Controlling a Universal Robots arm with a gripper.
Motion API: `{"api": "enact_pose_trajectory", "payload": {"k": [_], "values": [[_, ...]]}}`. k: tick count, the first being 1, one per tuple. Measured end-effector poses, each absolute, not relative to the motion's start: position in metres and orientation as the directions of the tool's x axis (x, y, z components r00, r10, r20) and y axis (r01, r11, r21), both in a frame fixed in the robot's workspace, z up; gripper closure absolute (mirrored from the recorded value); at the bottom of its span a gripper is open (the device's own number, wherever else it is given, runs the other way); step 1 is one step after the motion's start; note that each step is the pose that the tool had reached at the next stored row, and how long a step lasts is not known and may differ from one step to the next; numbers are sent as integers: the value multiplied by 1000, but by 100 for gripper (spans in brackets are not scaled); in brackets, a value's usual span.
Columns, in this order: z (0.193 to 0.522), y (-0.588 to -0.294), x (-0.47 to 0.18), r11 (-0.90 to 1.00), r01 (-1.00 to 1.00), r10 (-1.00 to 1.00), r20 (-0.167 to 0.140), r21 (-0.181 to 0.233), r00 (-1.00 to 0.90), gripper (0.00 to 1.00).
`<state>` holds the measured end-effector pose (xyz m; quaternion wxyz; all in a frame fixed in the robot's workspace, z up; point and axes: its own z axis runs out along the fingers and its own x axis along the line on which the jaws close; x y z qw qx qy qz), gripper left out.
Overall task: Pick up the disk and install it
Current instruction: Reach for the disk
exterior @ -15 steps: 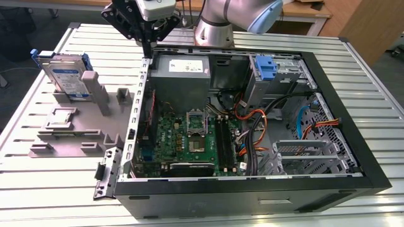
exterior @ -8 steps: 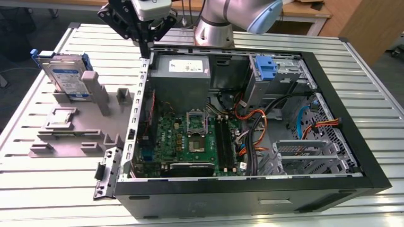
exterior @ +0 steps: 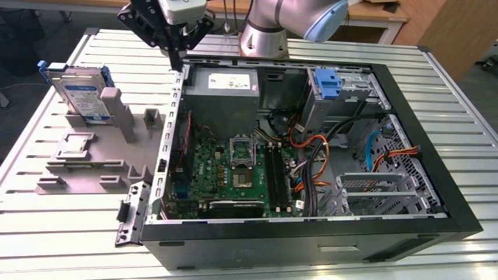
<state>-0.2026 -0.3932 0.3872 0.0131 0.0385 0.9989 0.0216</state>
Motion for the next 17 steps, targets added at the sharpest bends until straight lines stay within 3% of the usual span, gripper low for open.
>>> {"api": "enact_pose_trajectory", "payload": {"k": [17], "values": [[385, -380, -229, 996, 83, 84, -24, 44, -996, 90]]}}
